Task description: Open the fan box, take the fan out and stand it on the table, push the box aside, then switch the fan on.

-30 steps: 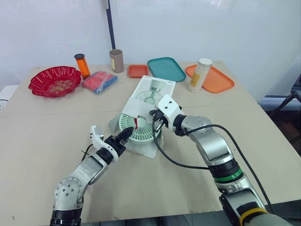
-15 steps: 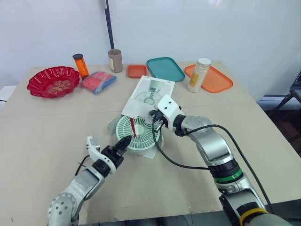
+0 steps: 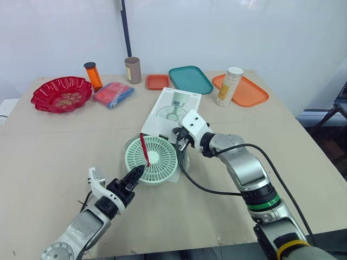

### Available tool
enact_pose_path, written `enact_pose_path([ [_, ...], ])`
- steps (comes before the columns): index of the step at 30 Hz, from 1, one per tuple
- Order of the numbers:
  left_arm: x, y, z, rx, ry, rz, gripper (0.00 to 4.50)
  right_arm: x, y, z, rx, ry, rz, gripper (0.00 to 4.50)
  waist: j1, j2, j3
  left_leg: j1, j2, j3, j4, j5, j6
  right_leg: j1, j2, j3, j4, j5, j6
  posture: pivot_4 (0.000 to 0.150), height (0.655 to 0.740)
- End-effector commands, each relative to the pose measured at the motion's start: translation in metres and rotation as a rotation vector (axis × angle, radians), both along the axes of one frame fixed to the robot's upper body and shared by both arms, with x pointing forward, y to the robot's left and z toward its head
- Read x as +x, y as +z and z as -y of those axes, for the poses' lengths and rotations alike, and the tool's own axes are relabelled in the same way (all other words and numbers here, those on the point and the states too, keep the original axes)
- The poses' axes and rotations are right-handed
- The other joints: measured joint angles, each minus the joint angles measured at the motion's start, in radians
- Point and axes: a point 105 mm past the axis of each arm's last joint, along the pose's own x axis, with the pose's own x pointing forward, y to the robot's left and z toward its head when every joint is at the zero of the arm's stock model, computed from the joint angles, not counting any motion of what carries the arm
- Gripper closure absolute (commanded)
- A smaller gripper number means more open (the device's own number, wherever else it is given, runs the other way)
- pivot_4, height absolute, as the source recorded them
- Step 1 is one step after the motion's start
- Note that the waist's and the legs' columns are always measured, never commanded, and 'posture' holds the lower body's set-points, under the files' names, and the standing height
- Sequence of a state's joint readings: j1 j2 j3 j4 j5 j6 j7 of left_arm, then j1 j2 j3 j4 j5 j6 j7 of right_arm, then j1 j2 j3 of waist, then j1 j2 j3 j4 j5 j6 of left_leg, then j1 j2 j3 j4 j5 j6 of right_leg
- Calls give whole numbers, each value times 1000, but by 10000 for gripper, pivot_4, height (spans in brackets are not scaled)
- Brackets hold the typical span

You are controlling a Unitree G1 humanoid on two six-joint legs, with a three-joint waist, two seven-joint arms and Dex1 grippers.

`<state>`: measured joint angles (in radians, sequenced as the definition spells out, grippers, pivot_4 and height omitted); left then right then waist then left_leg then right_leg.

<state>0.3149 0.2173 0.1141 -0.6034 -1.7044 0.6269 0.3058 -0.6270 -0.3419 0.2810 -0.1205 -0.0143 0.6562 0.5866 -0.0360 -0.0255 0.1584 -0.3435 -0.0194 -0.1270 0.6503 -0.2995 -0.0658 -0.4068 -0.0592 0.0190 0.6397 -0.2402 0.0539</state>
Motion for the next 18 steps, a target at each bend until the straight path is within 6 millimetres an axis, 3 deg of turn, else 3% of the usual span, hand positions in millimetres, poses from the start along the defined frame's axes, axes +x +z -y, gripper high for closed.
enact_pose_path([
  [1,-11,-18,-22,63,92,-111,28265,0,-20,9,-42,-32,-68,45000,0,0,0,0,0,0,0,0,0,0,0,0,0,0,0,1500,7400],
  [10,-29,-29,-35,85,114,-155,28265,-1,-18,8,-37,-26,-62,45000,0,0,0,0,1,1,0,-1,0,0,0,0,0,-3,-5,1500,7400],
  [18,-40,-26,-37,93,103,-162,28265,-4,-16,8,-42,-15,-56,45000,-1,1,1,1,2,2,0,-2,0,0,1,0,0,-4,-6,1500,7400],
])
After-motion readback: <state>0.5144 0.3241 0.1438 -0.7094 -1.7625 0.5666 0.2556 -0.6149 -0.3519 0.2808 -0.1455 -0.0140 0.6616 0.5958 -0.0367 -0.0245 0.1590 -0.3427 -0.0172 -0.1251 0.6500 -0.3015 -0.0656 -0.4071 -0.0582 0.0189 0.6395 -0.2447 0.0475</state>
